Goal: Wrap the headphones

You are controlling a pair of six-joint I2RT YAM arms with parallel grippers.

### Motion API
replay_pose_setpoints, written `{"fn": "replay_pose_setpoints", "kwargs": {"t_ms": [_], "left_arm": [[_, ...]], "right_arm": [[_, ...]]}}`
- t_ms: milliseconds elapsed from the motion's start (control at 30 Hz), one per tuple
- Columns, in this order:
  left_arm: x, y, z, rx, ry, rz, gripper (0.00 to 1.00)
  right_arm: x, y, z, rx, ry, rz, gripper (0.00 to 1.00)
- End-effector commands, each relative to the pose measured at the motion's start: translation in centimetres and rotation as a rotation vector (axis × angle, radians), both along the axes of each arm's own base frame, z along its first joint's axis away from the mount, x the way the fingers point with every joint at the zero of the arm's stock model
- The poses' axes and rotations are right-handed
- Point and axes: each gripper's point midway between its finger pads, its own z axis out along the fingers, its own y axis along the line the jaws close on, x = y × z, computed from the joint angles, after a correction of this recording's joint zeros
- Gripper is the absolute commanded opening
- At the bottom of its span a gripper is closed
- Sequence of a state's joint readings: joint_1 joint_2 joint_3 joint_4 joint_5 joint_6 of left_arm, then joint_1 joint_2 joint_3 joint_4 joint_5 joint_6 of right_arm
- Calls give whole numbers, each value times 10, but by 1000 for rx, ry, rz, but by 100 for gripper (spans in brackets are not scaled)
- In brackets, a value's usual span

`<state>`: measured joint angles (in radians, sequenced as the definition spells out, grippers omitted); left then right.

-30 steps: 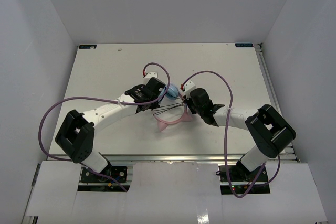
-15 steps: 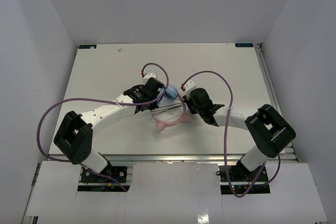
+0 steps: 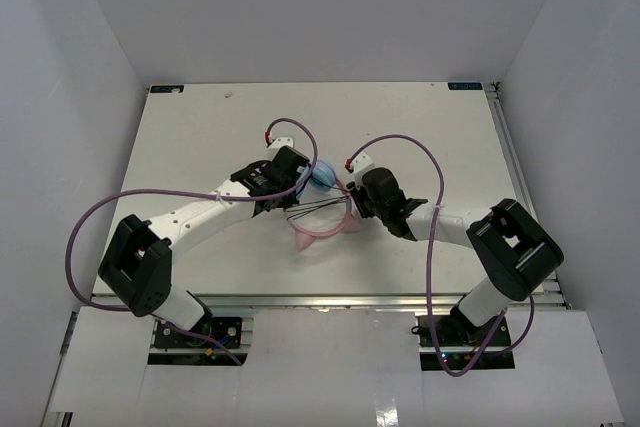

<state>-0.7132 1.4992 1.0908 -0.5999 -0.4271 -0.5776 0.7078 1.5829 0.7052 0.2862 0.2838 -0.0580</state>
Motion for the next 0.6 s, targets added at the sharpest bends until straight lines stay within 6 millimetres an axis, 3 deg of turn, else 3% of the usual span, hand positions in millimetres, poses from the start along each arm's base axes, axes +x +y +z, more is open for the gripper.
{"fn": "replay_pose_setpoints", "kwargs": {"t_ms": [0,567], "left_arm": [[11,14,42,-42,-105,63,0],[11,20,53,-53,-121,81,0]], "right_arm": [[2,-21,2,-28,2,-72,41],[-2,-34,9,2,1,-112,44]]}}
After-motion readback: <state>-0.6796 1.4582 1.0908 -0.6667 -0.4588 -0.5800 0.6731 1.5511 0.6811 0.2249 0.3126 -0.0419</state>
